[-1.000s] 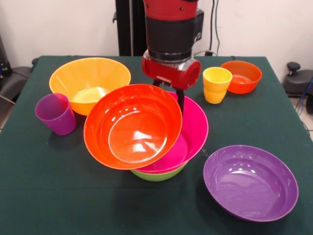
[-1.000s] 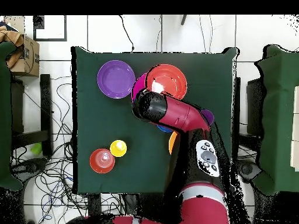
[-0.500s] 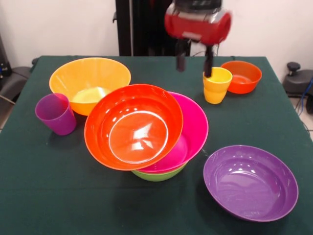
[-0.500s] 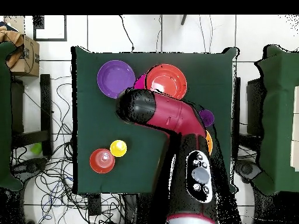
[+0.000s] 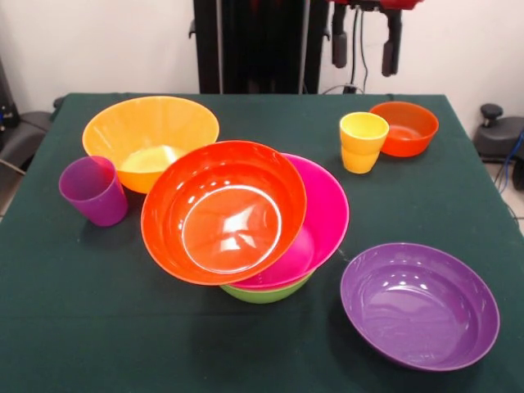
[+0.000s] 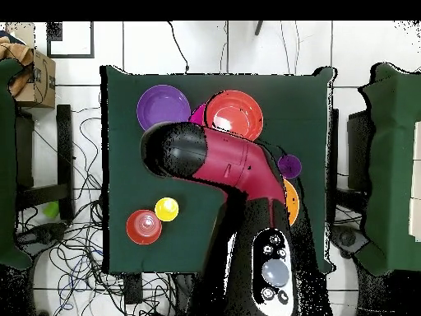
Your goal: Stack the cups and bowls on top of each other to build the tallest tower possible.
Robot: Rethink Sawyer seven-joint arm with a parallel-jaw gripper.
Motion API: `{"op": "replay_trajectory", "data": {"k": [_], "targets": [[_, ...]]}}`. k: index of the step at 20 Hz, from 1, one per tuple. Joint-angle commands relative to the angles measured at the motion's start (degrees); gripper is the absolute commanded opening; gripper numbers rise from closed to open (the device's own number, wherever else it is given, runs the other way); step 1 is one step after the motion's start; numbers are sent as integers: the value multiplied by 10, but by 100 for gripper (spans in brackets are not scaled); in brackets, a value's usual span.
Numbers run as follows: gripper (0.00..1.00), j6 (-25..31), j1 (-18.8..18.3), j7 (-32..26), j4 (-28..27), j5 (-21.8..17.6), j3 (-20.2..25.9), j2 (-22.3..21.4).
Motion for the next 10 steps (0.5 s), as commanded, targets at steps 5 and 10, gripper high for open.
{"op": "replay_trajectory", "data": {"k": [5,10], "targets": [[100,-32,-80,-41,-5,-40,56,77],[100,-48,-86,-39,-11,-53,60,85]]}}
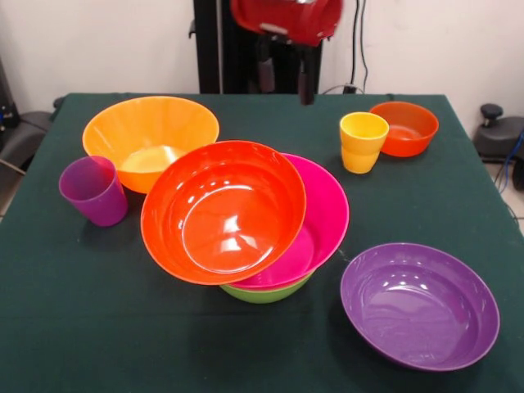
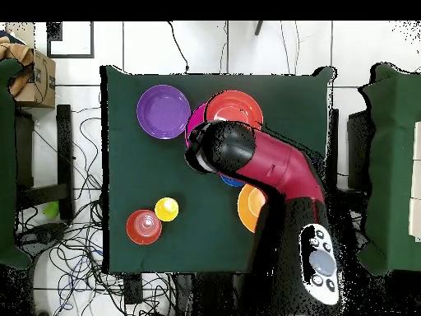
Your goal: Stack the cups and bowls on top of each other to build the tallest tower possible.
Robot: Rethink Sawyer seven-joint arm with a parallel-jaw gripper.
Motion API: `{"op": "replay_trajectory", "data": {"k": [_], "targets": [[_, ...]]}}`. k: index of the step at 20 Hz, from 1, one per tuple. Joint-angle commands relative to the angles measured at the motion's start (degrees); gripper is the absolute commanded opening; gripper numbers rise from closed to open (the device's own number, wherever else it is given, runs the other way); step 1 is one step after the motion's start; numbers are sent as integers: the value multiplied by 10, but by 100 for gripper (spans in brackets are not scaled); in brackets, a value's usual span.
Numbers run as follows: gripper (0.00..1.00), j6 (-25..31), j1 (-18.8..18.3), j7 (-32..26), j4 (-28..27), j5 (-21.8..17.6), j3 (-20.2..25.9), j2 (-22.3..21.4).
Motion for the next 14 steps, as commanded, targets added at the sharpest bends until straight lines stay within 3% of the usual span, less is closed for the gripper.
{"op": "replay_trajectory", "data": {"k": [1,10,14], "targets": [[100,-35,-12,-33,-16,-50,54,55],[100,-23,-7,-5,-56,-43,55,75],[100,42,6,13,-106,-41,43,78]]}}
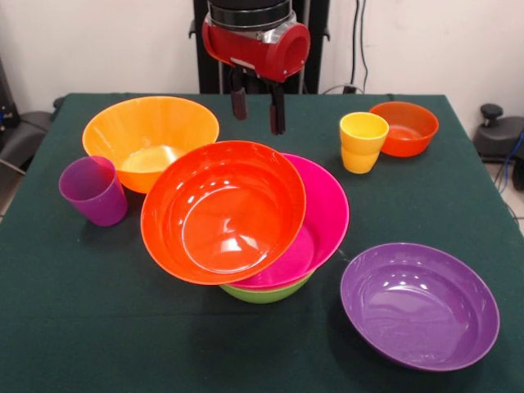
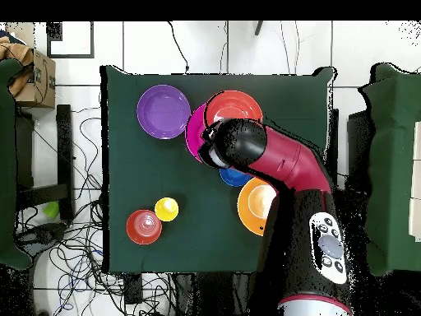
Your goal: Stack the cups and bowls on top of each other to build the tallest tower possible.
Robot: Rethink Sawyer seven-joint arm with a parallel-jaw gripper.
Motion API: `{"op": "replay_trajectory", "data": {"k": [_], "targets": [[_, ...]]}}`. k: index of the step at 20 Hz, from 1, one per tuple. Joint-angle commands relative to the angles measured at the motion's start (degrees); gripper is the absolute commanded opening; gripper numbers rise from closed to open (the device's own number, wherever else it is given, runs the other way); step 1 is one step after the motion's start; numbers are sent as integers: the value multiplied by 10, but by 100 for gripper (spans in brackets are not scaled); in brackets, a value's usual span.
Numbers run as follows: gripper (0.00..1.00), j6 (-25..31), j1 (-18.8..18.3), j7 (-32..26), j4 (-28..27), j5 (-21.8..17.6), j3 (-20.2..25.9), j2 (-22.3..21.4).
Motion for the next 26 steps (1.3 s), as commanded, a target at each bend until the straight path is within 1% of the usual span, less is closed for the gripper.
{"op": "replay_trajectory", "data": {"k": [1,5,8,11,13,17,21,26], "targets": [[100,69,23,16,-91,-28,39,39],[100,106,9,-5,-133,-30,44,55],[100,115,1,-12,-150,-27,49,66],[100,143,-1,-13,-182,-27,48,77],[100,146,-3,-15,-198,-29,48,87],[100,114,-8,-32,-206,-34,54,110],[100,79,-7,-33,-216,-37,56,135],[100,81,-5,-35,-238,-39,56,153]]}}
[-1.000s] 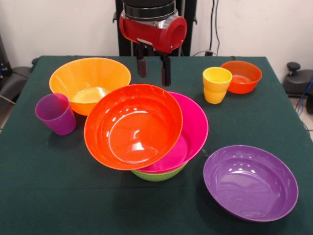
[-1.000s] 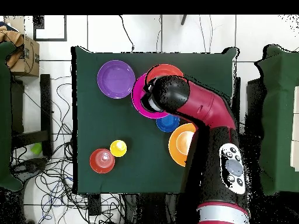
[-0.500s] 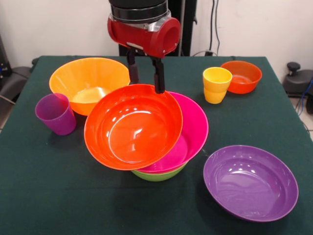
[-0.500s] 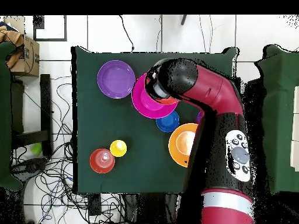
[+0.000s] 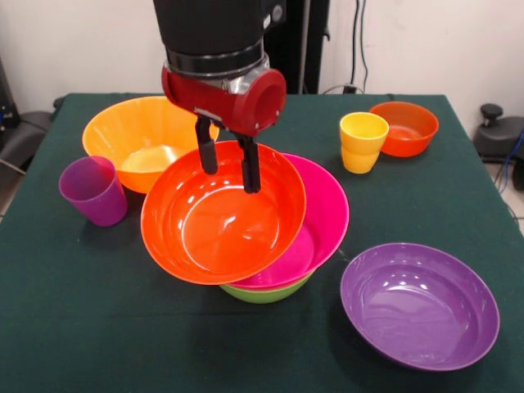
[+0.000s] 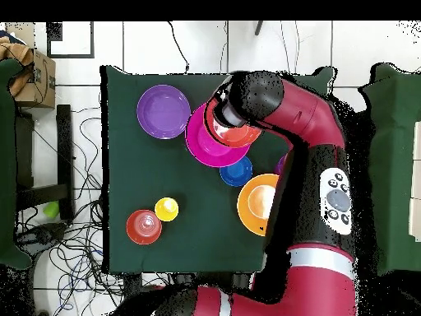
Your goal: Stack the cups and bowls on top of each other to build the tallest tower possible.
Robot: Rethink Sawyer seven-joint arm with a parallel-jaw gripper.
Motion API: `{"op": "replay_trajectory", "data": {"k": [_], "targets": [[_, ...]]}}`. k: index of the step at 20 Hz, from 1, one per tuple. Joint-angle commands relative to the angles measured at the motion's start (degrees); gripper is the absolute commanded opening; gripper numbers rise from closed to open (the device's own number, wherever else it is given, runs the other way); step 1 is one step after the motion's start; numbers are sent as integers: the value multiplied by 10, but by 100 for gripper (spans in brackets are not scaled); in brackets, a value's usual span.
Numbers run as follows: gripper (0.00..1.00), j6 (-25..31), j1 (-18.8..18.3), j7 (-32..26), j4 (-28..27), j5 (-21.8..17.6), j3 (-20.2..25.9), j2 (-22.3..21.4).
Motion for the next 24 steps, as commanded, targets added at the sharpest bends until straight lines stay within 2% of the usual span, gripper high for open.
{"op": "replay_trajectory", "data": {"k": [1,5,7,15,24], "targets": [[100,-2,3,-35,-40,-38,54,58],[100,-25,22,-28,-61,-53,44,88],[100,-31,24,-29,-53,-54,42,88],[100,-24,26,-39,15,-52,36,53],[100,-34,24,-51,48,-57,37,42]]}}
